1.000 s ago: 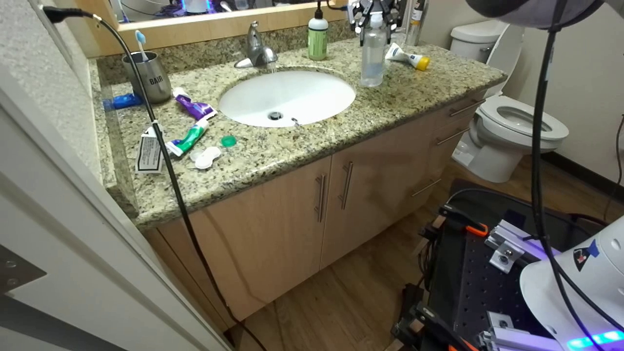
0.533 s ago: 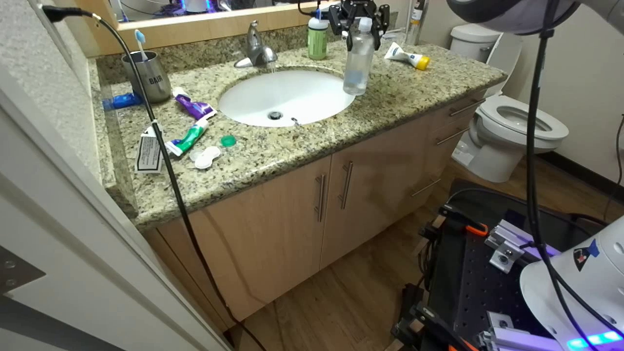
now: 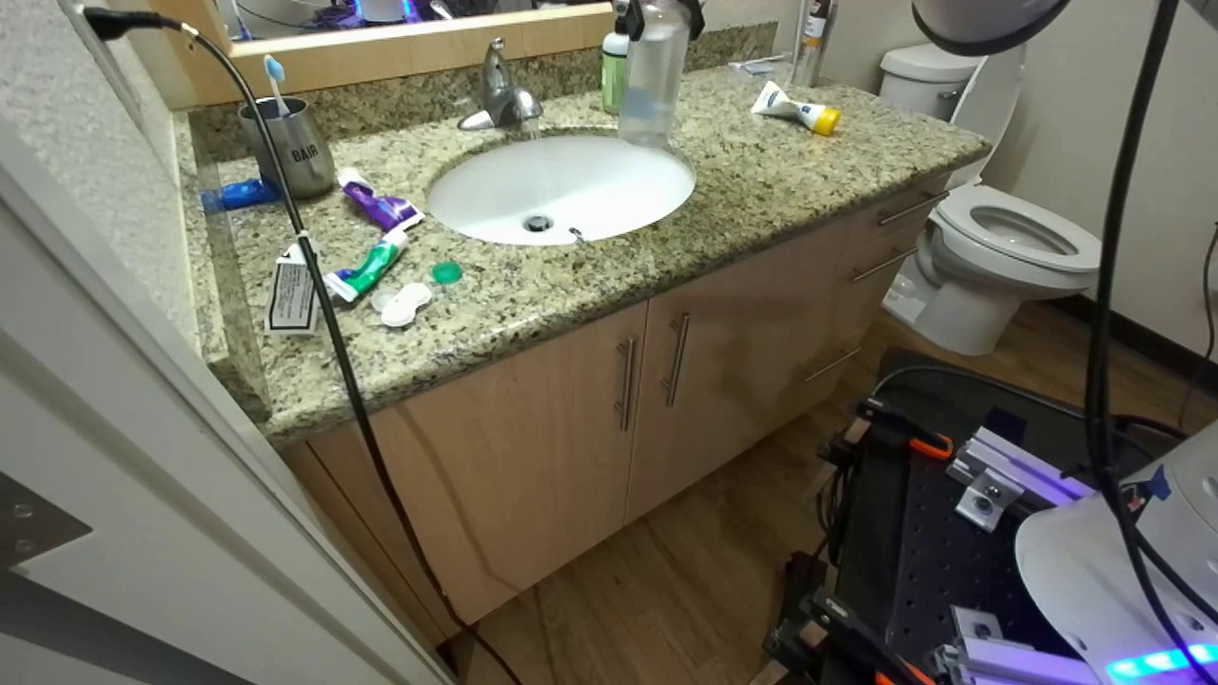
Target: Move the clear bottle to the left
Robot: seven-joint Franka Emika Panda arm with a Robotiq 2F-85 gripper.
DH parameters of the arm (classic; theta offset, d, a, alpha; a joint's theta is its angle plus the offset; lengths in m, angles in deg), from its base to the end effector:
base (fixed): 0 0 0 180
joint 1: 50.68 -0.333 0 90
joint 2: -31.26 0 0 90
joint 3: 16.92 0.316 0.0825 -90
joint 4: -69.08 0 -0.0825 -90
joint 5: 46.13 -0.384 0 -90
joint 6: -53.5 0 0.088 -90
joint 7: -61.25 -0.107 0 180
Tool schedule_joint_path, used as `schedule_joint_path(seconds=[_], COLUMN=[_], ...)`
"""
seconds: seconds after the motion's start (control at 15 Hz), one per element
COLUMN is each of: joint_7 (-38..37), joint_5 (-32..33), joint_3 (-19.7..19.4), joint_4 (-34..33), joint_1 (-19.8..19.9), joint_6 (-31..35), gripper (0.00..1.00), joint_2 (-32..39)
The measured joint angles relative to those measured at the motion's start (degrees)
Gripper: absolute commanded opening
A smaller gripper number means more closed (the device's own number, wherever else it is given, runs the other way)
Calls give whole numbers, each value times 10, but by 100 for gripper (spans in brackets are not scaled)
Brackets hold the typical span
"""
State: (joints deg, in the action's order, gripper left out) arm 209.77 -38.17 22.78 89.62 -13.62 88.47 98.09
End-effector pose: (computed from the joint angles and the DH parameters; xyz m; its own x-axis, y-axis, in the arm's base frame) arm 0.6095 -0.2774 0.3901 -0.4858 0.3570 0.7979 0.6565 0.7517 0.0634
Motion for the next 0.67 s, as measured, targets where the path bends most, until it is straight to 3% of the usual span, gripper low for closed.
schedule_joint_path(seconds=[0.13, 0.27, 0.4, 0.67], joint_7=[0, -11, -43, -108], joint_5=[-20, -104, -204, -369], joint_3=[-23, -80, -107, -116], joint_4=[0, 4, 8, 8], joint_1=[0, -7, -16, -49], joint_6=[5, 3, -2, -14], gripper=[37, 37, 37, 37], joint_2=[0, 9, 35, 94])
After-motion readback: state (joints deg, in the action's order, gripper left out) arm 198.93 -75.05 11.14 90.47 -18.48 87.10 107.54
